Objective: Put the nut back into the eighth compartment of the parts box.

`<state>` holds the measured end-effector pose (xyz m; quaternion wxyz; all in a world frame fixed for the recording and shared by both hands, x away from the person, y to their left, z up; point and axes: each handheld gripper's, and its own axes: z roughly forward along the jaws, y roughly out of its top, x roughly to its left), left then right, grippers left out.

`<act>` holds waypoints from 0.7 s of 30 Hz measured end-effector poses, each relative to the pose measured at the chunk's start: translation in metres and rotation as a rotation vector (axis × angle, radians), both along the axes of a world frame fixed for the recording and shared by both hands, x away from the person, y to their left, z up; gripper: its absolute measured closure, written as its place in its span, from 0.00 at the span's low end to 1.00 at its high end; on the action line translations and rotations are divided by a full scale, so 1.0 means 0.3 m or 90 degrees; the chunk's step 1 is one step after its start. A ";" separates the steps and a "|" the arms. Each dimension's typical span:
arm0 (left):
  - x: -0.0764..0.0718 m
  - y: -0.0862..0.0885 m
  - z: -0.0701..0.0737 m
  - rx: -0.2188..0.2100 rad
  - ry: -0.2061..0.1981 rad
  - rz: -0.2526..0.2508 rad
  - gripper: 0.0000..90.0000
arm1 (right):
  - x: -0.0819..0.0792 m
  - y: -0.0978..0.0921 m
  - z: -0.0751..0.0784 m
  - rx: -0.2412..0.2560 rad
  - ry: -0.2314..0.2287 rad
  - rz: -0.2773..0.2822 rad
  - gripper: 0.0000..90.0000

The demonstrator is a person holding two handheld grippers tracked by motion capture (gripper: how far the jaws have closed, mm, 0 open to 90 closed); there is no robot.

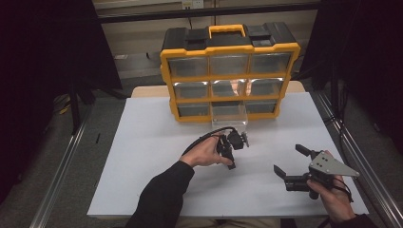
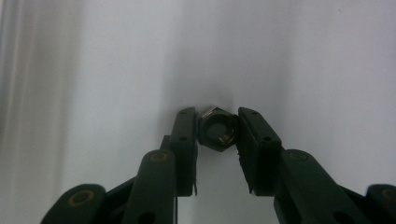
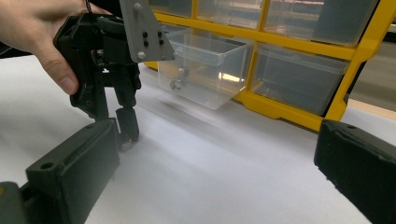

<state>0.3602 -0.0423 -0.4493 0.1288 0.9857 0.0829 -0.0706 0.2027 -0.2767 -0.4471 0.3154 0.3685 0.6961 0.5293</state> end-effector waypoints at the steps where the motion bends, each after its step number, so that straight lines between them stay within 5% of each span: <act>1: -0.006 0.000 -0.004 -0.013 0.010 0.020 0.77 | 0.000 0.000 0.000 0.000 0.000 0.000 0.00; 2: 0.004 0.003 0.000 -0.004 0.012 -0.001 0.77 | 0.000 0.000 0.000 0.000 -0.002 0.000 0.00; 4: -0.002 0.006 -0.004 -0.019 0.023 0.025 0.78 | 0.000 -0.001 0.001 -0.001 -0.001 0.000 0.00; 6: 0.018 0.011 0.001 -0.008 0.024 -0.016 0.78 | -0.001 -0.001 0.000 0.000 -0.001 0.001 0.00; 8: 0.006 0.010 -0.004 -0.023 0.031 0.019 0.78 | -0.001 -0.001 0.000 0.000 -0.001 0.001 0.00; 14: 0.014 0.016 0.000 -0.017 0.036 0.007 0.78 | -0.001 -0.001 0.000 0.000 -0.001 0.001 0.00; 15: 0.002 0.015 -0.006 -0.037 0.042 0.044 0.78 | -0.001 -0.001 0.000 0.000 -0.002 0.002 0.00; 17: 0.019 0.019 0.001 -0.023 0.029 0.009 0.78 | -0.001 -0.001 0.001 0.002 0.000 -0.001 0.00; 20: 0.019 0.021 0.003 -0.032 0.030 0.035 0.78 | 0.000 -0.001 0.000 0.000 -0.002 0.002 0.00; 21: 0.028 0.025 0.009 -0.021 0.027 0.013 0.78 | -0.001 0.000 0.001 0.000 -0.002 0.002 0.00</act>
